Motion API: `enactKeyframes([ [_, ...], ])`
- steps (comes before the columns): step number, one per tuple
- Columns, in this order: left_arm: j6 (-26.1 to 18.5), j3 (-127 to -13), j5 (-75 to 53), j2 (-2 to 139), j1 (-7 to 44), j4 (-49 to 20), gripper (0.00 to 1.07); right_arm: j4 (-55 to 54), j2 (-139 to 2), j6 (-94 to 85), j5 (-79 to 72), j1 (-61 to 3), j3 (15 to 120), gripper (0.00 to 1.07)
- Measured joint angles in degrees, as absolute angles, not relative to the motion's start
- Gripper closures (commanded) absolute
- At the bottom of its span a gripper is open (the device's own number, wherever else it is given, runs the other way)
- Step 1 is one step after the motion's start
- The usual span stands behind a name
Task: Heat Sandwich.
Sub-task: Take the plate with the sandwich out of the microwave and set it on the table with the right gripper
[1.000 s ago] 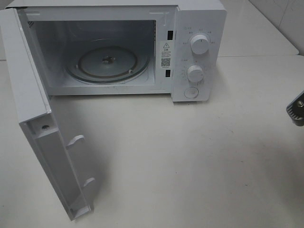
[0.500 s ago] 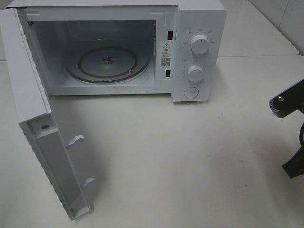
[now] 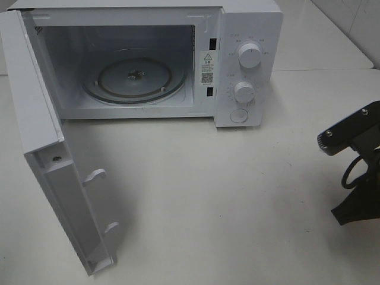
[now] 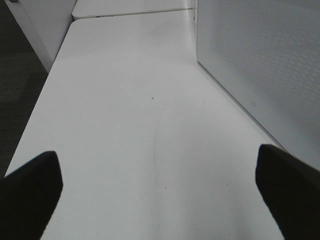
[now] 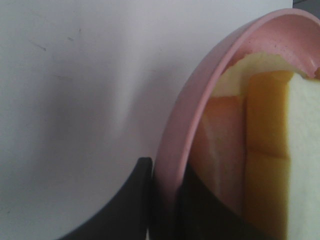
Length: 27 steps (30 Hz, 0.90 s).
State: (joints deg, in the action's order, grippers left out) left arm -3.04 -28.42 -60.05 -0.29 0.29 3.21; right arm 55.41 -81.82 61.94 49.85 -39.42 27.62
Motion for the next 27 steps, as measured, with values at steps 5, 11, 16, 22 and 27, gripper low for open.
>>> enactKeyframes([
  [5, -3.0, -28.4, -60.0, -0.3, 0.3, 3.2, 0.09, 56.8, -85.1, 64.7, 48.5, -39.4, 27.6, 1.07],
  [11, -3.0, -28.4, -60.0, -0.3, 0.3, 3.2, 0.09, 60.1, -90.1, 69.9, 46.2, -39.4, 27.7, 1.07],
  [16, -3.0, -28.4, -60.0, -0.3, 0.3, 3.2, 0.09, 62.7, -93.4, 73.2, 44.5, -39.4, 27.7, 1.07],
  [22, -3.0, -28.4, -60.0, -0.3, 0.3, 3.2, 0.09, 66.2, -97.3, 77.3, 43.6, -39.4, 27.8, 1.06],
  [27, -3.0, -28.4, -60.0, -0.3, 0.3, 3.2, 0.09, 69.6, -100.2, 81.4, 43.4, -39.4, 27.8, 1.06],
])
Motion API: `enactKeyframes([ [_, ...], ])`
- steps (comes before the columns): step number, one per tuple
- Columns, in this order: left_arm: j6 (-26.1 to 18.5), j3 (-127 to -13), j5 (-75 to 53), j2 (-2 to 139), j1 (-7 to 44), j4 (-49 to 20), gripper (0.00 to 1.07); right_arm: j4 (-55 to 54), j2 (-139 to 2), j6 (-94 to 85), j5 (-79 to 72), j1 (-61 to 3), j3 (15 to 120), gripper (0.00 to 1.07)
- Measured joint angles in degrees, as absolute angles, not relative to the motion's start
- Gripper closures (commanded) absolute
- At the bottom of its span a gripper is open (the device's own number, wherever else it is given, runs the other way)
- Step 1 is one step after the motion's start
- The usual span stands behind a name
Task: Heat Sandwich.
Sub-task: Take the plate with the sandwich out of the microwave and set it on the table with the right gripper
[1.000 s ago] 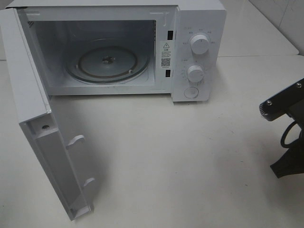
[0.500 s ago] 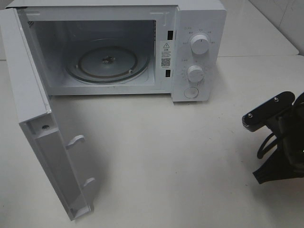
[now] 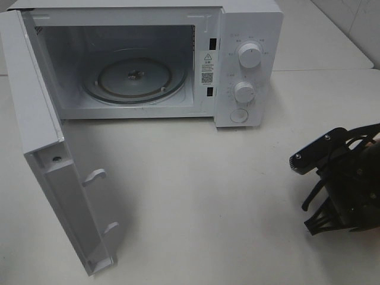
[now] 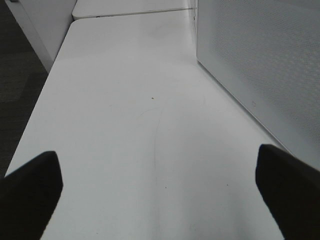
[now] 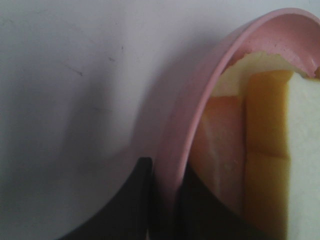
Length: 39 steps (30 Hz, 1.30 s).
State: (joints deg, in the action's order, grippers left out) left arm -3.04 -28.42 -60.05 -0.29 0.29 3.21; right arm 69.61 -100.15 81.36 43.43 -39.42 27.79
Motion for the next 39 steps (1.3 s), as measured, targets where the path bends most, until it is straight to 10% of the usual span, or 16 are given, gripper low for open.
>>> enactKeyframes([
  [21, -3.0, -28.4, -60.0, -0.3, 0.3, 3.2, 0.09, 78.0, -108.5, 94.7, 42.7, -39.4, 27.9, 0.98],
  [39, -3.0, -28.4, -60.0, -0.3, 0.3, 3.2, 0.09, 75.9, -107.1, 93.1, 43.7, -39.4, 28.0, 0.58],
])
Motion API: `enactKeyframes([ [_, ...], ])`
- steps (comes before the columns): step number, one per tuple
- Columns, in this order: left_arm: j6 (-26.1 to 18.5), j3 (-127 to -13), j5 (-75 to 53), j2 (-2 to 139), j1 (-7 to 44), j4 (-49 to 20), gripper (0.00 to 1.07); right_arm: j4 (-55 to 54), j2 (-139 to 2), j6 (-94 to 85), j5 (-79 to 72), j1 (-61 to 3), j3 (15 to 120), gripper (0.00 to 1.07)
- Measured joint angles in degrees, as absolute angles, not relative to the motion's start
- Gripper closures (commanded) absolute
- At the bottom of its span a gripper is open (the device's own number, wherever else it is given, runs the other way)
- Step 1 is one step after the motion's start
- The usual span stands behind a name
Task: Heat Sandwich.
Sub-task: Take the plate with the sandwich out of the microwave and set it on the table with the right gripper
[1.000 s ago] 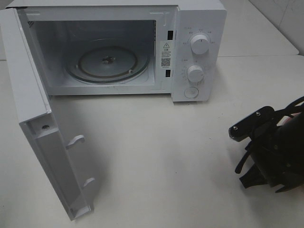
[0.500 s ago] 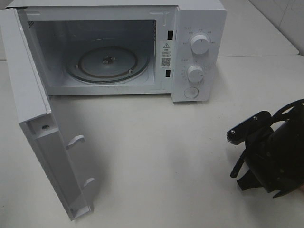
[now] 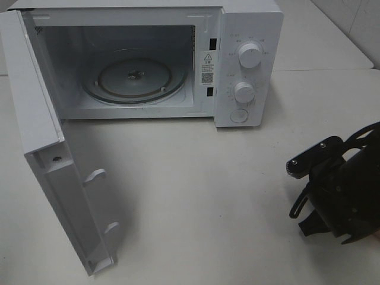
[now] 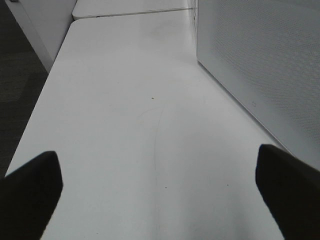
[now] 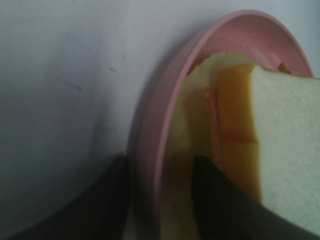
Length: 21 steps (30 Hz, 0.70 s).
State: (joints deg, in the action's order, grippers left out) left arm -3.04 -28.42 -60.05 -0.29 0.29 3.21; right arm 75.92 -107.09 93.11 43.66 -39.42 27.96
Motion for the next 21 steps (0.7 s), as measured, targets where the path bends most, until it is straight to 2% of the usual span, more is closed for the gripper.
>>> enactKeyframes([
  [5, -3.0, -28.4, -60.0, -0.3, 0.3, 3.2, 0.09, 73.4, -103.8, 89.2, 40.6, -39.4, 28.0, 0.51],
  [8, -3.0, -28.4, -60.0, -0.3, 0.3, 3.2, 0.09, 71.4, -100.2, 85.7, 37.9, -39.4, 27.9, 0.42],
  [9, -3.0, -28.4, -60.0, -0.3, 0.3, 3.2, 0.09, 71.4, -100.2, 85.7, 37.9, -39.4, 27.9, 0.42],
  [13, -3.0, -28.4, -60.0, -0.3, 0.3, 3.2, 0.09, 69.7, -95.3, 82.4, 37.8, -39.4, 27.8, 0.27],
  [21, -3.0, -28.4, -60.0, -0.3, 0.3, 3.2, 0.09, 65.5, -88.2, 75.5, 38.7, -39.4, 27.9, 0.27],
])
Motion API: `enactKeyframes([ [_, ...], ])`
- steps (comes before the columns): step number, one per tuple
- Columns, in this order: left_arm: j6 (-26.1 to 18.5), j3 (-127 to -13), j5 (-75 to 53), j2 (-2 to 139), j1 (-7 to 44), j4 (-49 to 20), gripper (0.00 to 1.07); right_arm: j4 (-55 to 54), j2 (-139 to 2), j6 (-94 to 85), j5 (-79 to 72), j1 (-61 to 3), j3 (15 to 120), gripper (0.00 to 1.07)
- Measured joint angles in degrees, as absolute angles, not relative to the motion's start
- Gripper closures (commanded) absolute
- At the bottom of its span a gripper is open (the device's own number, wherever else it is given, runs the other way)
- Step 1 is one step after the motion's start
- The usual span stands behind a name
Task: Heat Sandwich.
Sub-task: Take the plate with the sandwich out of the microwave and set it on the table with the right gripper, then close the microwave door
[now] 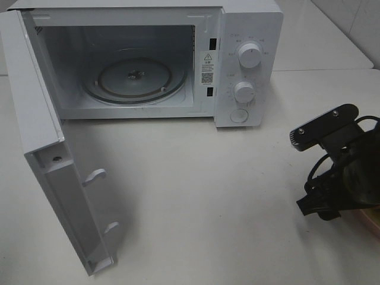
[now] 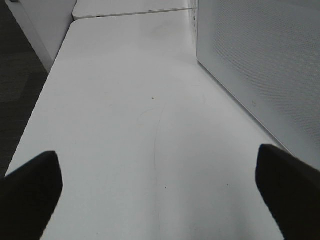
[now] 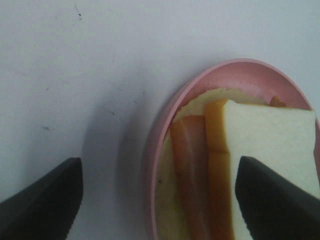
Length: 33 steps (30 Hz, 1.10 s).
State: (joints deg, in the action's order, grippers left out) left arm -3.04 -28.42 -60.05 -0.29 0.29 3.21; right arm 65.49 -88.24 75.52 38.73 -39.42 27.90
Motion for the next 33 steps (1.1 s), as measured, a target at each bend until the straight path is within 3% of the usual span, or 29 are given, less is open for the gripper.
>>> enactKeyframes([
  [17, -3.0, -28.4, -60.0, -0.3, 0.3, 3.2, 0.09, 43.4, -68.3, 46.0, 39.8, -39.4, 27.8, 0.30],
  [33, -3.0, -28.4, -60.0, -0.3, 0.3, 3.2, 0.09, 27.2, -53.3, 22.9, 55.1, -39.4, 36.7, 0.30],
])
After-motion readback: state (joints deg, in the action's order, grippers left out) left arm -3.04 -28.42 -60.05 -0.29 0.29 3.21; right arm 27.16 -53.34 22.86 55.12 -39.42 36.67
